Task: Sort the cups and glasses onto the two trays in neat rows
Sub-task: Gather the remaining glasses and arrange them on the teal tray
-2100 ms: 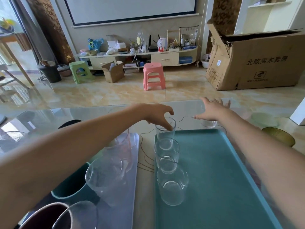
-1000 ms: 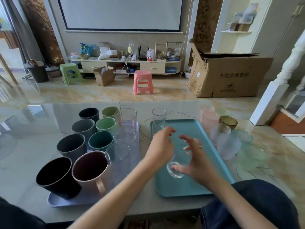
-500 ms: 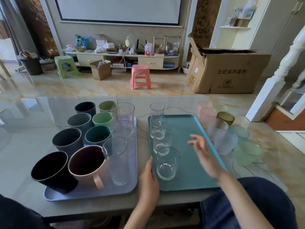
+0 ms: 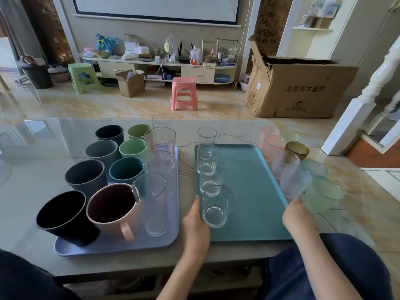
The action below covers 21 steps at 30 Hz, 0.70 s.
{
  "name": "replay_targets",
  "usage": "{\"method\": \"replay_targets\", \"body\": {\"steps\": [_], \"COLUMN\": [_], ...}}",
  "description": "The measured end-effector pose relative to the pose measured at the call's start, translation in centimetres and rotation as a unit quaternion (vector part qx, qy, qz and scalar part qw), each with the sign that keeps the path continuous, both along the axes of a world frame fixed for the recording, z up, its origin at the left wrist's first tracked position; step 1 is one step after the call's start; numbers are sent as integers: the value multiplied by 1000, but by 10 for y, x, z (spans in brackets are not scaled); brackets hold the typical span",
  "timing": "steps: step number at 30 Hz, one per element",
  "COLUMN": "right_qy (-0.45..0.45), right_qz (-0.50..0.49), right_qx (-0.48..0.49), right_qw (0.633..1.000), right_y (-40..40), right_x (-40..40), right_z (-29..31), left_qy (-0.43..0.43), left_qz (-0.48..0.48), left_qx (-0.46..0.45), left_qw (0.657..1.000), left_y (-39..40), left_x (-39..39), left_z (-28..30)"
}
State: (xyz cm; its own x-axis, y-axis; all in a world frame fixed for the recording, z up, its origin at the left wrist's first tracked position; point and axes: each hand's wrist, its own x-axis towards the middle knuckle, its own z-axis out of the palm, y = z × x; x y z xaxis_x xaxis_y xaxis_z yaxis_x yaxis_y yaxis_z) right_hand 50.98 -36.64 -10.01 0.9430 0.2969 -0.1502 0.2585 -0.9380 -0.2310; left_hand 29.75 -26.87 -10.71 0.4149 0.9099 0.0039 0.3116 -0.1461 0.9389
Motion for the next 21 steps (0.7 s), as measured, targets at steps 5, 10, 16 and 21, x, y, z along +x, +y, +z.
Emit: {"method": "replay_targets", "body": {"steps": [5,10,16,21], "right_qy": [12,5,6,5], "right_qz": [48,72,80,80], "right_qx": [-41,-30,-32,-28], "right_qw": [998,997,996,996], "right_y": [4,5,6,6], "right_x": [-3,-8,-10,-10], "right_z": [4,6,7,8], "left_qy": [-31,-28,-83,-64], "left_qz": [55,35,-15,18], "left_qx": [-21,-18,28,67], "left_qw": [998,999,996,995], "left_y": [23,33,17,18], "left_x": [6,4,5,11], "left_z": [-9,-9,-7,-12]}}
